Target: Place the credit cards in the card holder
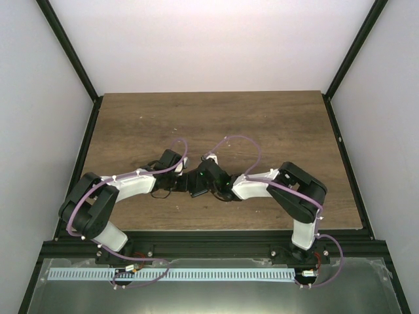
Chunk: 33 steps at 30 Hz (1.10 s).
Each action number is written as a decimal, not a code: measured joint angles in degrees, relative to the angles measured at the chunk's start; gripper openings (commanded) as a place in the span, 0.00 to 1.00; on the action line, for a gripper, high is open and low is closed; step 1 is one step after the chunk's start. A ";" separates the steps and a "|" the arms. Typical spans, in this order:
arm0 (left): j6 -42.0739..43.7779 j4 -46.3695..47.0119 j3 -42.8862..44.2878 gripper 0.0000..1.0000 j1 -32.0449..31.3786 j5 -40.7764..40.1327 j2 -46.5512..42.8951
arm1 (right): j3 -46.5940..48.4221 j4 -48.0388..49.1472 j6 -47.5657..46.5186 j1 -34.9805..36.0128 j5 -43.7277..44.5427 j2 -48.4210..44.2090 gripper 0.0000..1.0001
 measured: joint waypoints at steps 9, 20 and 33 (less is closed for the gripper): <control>-0.04 -0.17 0.04 0.12 0.00 -0.28 0.04 | -3.26 7.39 2.71 2.16 5.33 0.76 0.01; -0.04 -0.57 0.26 0.12 -0.13 -0.44 0.02 | -9.94 17.25 5.38 4.48 10.12 0.31 0.01; -0.24 -0.81 0.26 0.12 -0.13 -0.61 -0.28 | -7.10 18.21 4.46 8.35 19.91 4.00 0.09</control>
